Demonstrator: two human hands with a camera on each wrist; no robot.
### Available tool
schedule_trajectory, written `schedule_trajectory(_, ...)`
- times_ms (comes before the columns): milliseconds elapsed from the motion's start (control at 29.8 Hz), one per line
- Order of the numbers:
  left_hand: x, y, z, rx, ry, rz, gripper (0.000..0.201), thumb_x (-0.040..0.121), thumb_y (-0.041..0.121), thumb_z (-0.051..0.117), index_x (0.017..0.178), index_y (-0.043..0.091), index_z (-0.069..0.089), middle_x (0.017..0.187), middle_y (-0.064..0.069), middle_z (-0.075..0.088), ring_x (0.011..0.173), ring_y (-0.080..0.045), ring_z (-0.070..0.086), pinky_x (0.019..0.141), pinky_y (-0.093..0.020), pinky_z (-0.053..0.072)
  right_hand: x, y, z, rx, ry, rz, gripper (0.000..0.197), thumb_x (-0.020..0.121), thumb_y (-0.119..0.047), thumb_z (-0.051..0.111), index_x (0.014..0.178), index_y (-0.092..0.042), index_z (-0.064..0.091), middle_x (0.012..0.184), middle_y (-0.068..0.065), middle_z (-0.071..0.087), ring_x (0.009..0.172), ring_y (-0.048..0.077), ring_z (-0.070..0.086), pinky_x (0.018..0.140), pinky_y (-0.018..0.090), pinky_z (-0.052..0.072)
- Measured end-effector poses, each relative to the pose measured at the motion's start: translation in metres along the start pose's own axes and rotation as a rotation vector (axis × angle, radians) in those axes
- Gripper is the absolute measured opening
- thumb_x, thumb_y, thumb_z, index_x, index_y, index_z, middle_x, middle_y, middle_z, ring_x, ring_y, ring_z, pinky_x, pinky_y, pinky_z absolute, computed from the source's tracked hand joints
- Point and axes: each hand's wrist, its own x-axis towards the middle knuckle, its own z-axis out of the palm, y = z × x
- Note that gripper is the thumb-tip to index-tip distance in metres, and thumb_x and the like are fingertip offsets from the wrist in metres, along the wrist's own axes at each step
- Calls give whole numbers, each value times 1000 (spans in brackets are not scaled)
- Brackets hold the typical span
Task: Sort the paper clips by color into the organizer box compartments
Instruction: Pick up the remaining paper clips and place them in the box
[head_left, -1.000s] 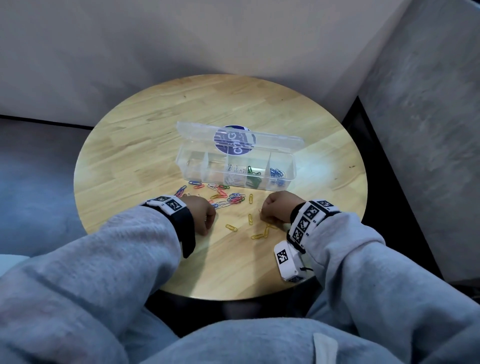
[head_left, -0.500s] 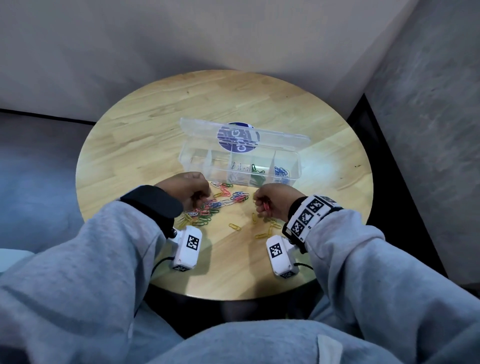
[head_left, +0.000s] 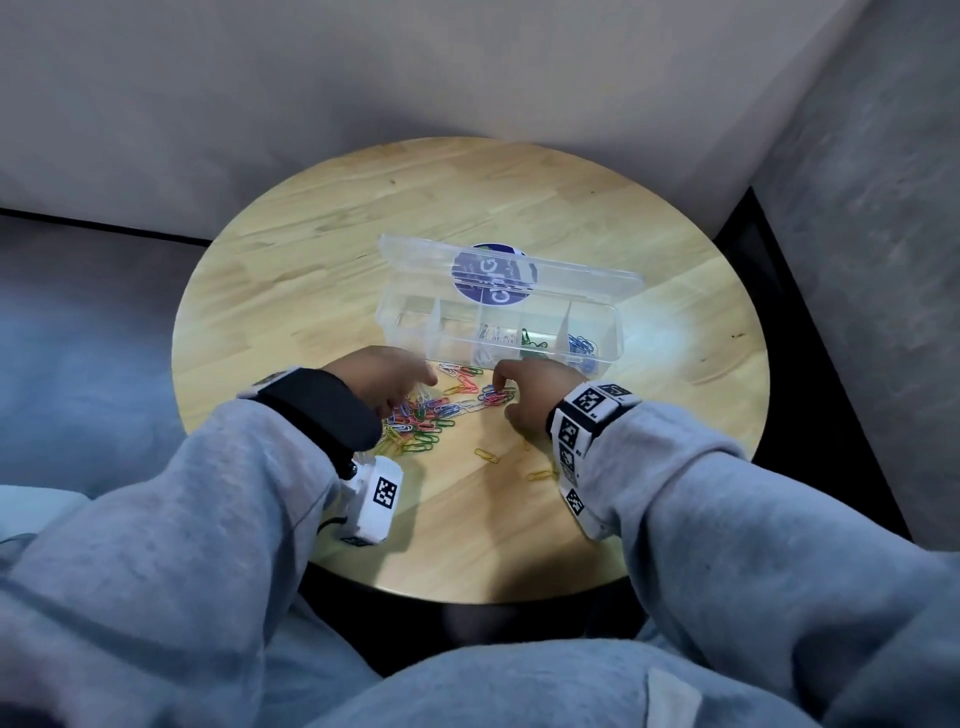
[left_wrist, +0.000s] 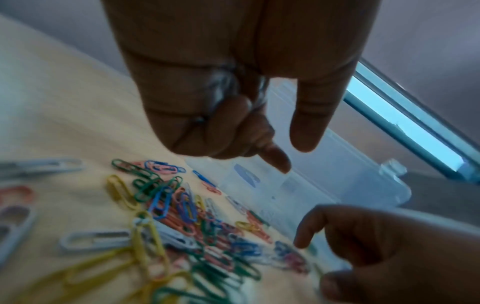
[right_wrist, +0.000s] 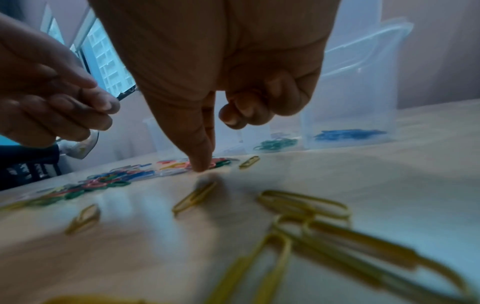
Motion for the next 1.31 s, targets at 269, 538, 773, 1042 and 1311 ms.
schedule_trajectory(269, 4, 1, 11, 793, 195, 171, 14, 82, 15, 61, 94, 21, 62, 93, 5, 54, 84, -17, 49, 56, -23, 34, 13, -6, 7, -110, 12, -49, 16, 89, -19, 50, 101, -20, 61, 108, 4, 59, 99, 23, 56, 78, 30, 44)
schedule_trajectory(538, 21, 0, 29, 892, 126, 161, 17, 85, 16, 60, 102, 16, 64, 112, -5, 64, 94, -24, 57, 71, -24, 36, 5, 2, 10, -76, 6, -9, 22, 92, -23, 47, 102, -15, 65, 108, 4, 64, 96, 23, 60, 77, 29, 46)
schedule_trajectory(773, 27, -4, 31, 855, 133, 138, 10, 81, 14, 61, 78, 23, 57, 102, -2, 69, 84, -20, 55, 68, -23, 35, -1, 15, 11, 182, -62, 92, 11, 88, -19, 53, 80, -13, 57, 82, 6, 56, 78, 20, 50, 68, 24, 38)
schedule_trajectory(1042, 22, -6, 27, 783, 175, 163, 15, 85, 16, 57, 93, 13, 69, 95, -4, 67, 86, -22, 57, 67, -24, 35, -12, 33, 7, 853, -149, 238, 20, 86, 1, 51, 71, -11, 47, 64, 13, 55, 60, 25, 51, 50, 28, 40)
schedule_trajectory(1311, 10, 5, 9, 68, 14, 45, 27, 85, 5, 51, 58, 8, 52, 60, -10, 51, 51, -19, 37, 50, -23, 26, -13, 27, 7, 826, -224, 341, 39, 92, 11, 34, 64, -14, 43, 65, 3, 35, 59, 13, 30, 70, 32, 31)
